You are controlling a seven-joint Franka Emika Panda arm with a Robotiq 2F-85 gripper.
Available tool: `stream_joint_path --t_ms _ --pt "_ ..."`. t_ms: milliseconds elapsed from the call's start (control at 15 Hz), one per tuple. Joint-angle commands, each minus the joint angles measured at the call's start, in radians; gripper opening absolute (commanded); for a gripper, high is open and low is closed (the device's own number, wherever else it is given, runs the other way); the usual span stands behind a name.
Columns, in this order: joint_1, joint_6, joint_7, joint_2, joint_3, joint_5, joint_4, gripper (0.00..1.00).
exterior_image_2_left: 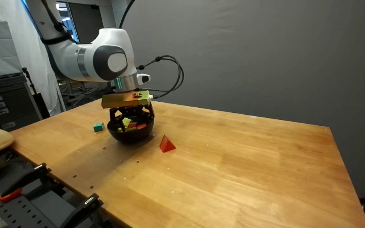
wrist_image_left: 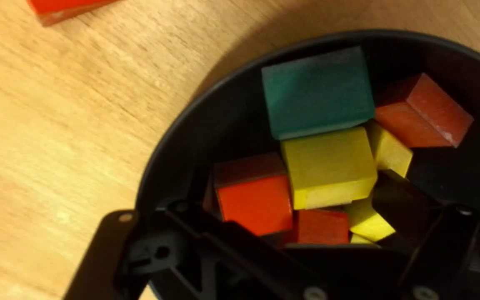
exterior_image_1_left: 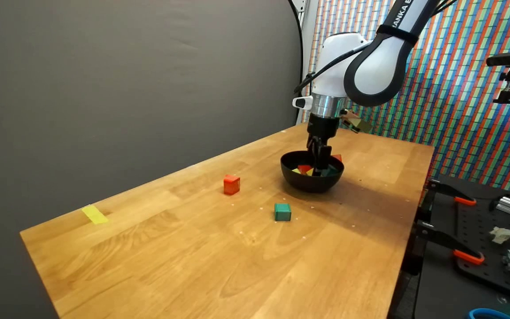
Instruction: Remove all the objects in the black bowl and put them on the table
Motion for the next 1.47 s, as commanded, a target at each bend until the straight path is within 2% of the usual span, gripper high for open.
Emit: stream_joint_path --t_ms 0,67,133,400,800,1200,1400 --pt "0.003 -0.033 -0.018 0.005 0.001 0.031 0.005 0.93" --pt "-0.003 -0.039 -0.021 0.008 0.010 0.041 0.007 0.74" --pt "-0.006 -0.040 -0.024 0.010 0.016 0.050 0.008 0.67" --pt "-0.020 -0.065 -0.041 0.017 0.045 0.117 0.014 0.63" --pt "-0.002 -0.078 -0.032 -0.013 0.035 0.152 0.016 0.63" --pt "0.017 -0.068 -0.013 -0.136 -0.003 0.116 -0.026 0.63" --pt "0.004 -0.056 -0.025 -0.213 -0.011 0.141 -0.038 0.63"
